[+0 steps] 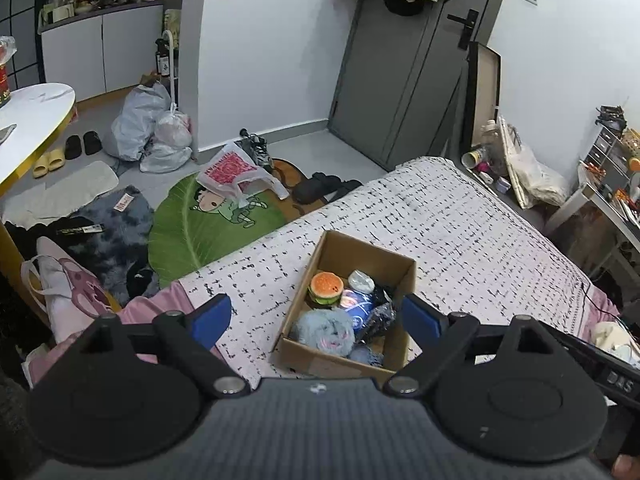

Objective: Organize soft objects

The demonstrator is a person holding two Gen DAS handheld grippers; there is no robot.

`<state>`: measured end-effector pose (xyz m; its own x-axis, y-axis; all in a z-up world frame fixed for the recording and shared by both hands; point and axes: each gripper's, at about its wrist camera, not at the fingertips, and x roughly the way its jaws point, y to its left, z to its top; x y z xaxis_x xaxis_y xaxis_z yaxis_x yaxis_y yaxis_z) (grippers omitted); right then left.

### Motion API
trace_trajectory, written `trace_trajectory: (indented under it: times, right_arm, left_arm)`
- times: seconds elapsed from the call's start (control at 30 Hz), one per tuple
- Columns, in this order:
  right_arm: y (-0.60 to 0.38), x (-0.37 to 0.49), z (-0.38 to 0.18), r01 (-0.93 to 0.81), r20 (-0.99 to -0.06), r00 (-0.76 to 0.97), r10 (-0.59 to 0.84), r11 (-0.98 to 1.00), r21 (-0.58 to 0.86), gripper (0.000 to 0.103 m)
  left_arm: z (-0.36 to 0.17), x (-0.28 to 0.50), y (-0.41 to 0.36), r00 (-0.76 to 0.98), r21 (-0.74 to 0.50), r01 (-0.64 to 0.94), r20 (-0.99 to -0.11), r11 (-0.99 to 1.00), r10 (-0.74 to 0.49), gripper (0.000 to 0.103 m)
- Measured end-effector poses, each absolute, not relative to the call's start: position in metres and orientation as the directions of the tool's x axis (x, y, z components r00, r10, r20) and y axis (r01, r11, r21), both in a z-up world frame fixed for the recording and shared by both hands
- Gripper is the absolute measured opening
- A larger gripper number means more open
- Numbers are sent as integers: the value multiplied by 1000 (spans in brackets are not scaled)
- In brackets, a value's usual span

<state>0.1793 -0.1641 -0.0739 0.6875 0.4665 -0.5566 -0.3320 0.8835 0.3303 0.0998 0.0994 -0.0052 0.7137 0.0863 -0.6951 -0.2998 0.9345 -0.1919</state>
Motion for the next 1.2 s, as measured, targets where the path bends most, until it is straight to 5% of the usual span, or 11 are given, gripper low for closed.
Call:
trace_trajectory:
  times: [0.17,1.2]
  right_arm:
    - [-170,163,-55,-307,-562,703,436,899,313,103]
    - [-176,56,-33,-219,-595,735,325,944,245,103]
  left_arm:
    - [-2,92,91,717,-201,-249,-696,947,41,102]
    - [3,13,59,731,-35,-104,-681,994,53,102]
